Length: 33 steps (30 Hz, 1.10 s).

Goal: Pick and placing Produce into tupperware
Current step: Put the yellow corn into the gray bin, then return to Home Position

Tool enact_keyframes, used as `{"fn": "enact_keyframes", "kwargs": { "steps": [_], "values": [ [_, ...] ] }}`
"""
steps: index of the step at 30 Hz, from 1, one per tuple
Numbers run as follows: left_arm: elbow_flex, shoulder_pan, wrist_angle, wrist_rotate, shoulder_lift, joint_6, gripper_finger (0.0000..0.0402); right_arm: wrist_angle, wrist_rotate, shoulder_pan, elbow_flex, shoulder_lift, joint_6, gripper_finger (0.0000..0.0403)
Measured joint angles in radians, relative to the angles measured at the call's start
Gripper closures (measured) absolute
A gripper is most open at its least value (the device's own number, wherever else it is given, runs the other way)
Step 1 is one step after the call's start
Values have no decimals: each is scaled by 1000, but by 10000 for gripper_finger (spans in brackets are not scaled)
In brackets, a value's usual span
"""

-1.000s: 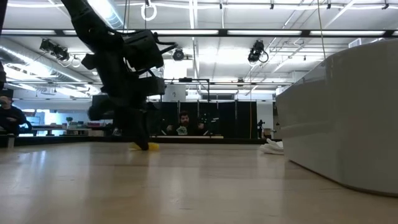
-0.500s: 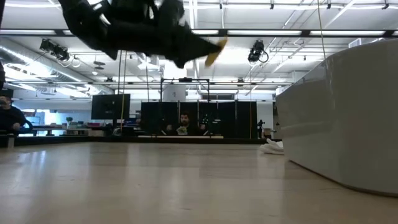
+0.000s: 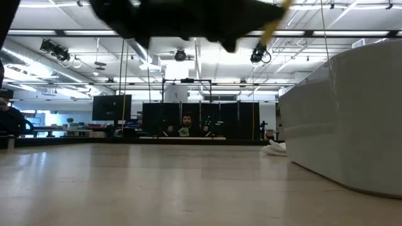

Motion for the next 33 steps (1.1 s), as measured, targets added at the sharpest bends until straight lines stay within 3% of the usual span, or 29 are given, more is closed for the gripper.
{"fn": "enact_keyframes", "kwargs": {
  "steps": [8,12,24,33],
  "values": [
    [360,-39,-433,-79,248,-1,383,-1,0,0,0,0,0,218],
    [474,-38,-506,-85,328,-2,383,0,-1,0,0,0,0,218],
    [641,-38,-757,-94,343,77,278,-1,-4,0,0,0,0,218],
    [937,-27,-1289,-121,343,65,256,-3,-4,0,0,0,0,218]
  ]
}}
